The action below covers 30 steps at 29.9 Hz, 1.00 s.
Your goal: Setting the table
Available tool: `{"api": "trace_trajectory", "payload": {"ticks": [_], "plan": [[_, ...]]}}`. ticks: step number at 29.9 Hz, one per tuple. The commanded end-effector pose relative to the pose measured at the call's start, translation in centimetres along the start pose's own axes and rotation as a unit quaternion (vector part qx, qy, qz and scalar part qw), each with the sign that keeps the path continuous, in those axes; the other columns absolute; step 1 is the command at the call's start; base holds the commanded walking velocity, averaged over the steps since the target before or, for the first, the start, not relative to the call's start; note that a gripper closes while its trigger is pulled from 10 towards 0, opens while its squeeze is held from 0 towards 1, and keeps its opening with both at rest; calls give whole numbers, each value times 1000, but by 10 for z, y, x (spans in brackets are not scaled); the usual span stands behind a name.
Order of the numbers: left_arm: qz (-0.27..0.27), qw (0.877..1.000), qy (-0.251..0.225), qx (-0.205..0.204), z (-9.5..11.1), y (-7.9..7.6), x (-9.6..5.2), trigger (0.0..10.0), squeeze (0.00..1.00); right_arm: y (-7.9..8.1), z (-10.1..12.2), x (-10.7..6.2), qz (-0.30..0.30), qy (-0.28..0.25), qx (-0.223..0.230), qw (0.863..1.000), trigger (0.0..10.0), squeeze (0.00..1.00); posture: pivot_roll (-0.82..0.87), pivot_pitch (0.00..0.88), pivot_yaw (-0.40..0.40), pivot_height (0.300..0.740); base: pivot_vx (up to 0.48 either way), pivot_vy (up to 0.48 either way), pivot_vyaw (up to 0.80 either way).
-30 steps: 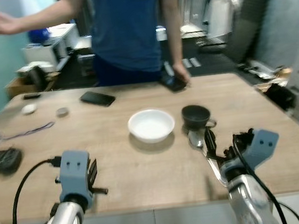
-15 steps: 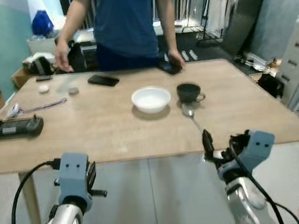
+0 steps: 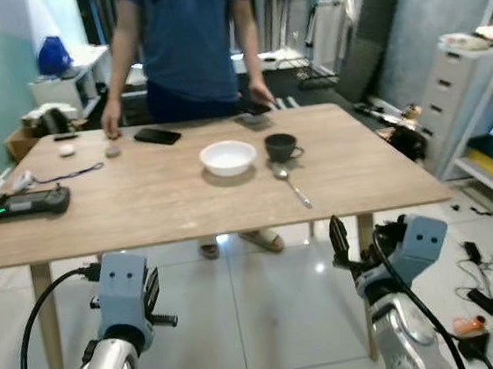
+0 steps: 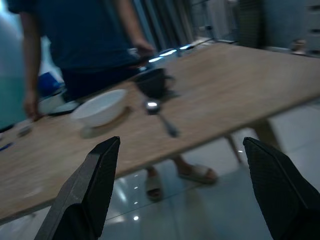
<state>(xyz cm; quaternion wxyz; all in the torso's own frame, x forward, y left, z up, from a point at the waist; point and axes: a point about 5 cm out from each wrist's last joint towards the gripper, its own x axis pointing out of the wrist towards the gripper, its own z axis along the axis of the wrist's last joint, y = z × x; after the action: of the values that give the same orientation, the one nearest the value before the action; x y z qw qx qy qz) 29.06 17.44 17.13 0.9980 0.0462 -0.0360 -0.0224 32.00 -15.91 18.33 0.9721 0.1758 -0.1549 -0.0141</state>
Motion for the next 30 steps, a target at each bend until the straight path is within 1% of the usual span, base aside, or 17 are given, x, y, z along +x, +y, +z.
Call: {"api": "trace_trajectory", "payload": {"ticks": [1,19,22,24,26,27,28,29,30], "plan": [[-4,1000,7,1,-3,-2,0,10000,0,-5,-4,-2,-11,10,5,1000,10000,0,66,89,49,740,0,0,-800],[-8,1000,10,2,-4,-4,-1,10000,0,-7,-6,-3,-13,16,4,1000,10000,0,66,92,50,740,0,0,-800],[-10,1000,14,2,-7,-4,-1,10000,0,-8,-8,-4,-12,21,1,1000,10000,0,66,93,49,740,0,0,-800],[-13,1000,27,1,-13,-4,-3,10000,0,-9,-13,-6,-7,33,-6,999,10000,0,66,94,49,740,0,0,-800],[-13,1000,27,1,-13,-4,-3,10000,0,-9,-13,-6,-7,33,-6,999,10000,0,66,94,49,740,0,0,-800],[-14,998,67,-7,-34,-1,-6,10000,0,-12,-33,-14,19,79,-39,996,10000,0,64,94,44,740,0,0,-800],[-16,995,96,-6,-50,2,-9,10000,0,-17,-49,-22,34,119,-64,990,10000,0,63,96,41,740,0,0,-800],[-16,995,96,-6,-50,2,-9,10000,0,-17,-49,-22,34,119,-64,990,10000,0,63,96,41,740,0,0,-800],[-17,993,116,-4,-61,3,-12,10000,0,-20,-60,-28,43,146,-79,985,10000,0,64,96,38,740,0,0,-800]]}}
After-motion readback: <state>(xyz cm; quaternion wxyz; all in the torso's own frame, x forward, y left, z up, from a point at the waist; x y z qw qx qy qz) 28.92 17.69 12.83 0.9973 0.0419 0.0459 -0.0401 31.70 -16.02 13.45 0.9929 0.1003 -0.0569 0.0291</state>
